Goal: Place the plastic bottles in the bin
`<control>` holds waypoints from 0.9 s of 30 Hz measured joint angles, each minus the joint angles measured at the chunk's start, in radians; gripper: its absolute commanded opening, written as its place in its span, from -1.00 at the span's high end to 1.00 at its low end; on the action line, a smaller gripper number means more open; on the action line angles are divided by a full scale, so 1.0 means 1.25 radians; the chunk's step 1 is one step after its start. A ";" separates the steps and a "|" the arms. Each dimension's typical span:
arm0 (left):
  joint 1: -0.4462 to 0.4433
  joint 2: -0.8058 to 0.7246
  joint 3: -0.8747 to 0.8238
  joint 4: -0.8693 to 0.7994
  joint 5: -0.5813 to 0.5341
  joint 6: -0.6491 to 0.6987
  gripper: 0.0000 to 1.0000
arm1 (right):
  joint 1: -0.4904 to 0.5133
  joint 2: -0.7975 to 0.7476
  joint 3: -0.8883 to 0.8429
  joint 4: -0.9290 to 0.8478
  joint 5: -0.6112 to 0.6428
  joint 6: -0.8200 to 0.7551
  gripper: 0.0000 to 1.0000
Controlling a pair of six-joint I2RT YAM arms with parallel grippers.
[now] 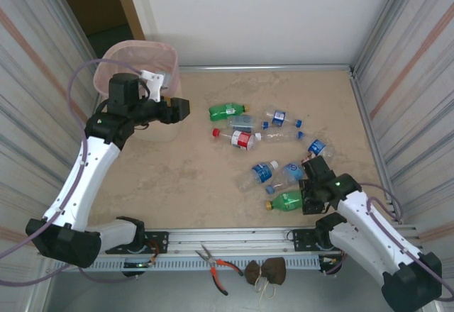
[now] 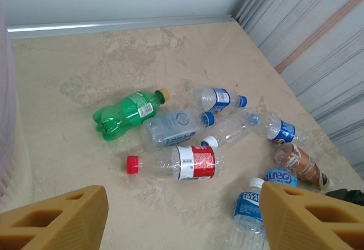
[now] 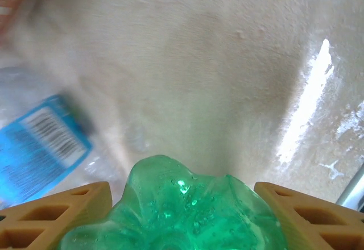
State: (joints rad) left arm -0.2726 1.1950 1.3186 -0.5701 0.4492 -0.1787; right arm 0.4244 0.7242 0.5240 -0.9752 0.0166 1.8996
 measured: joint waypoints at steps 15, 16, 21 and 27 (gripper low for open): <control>-0.051 0.000 0.006 0.093 0.070 -0.041 -0.43 | -0.001 0.030 0.292 0.087 0.125 -0.549 0.43; -0.062 0.000 0.006 0.105 0.080 -0.044 -0.43 | -0.001 0.031 0.304 0.105 0.130 -0.589 0.45; -0.125 0.003 0.006 0.173 0.117 -0.062 -0.49 | -0.005 0.031 0.359 0.180 0.134 -0.719 0.45; -0.234 0.040 0.006 0.246 0.137 -0.049 -0.63 | -0.005 0.061 0.440 0.231 0.103 -0.771 0.46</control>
State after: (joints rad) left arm -0.5655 1.2449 1.3258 -0.2623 0.6201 -0.2401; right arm 0.4183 0.8009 1.0744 -0.6865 0.1452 0.9352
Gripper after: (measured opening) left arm 0.799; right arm 0.625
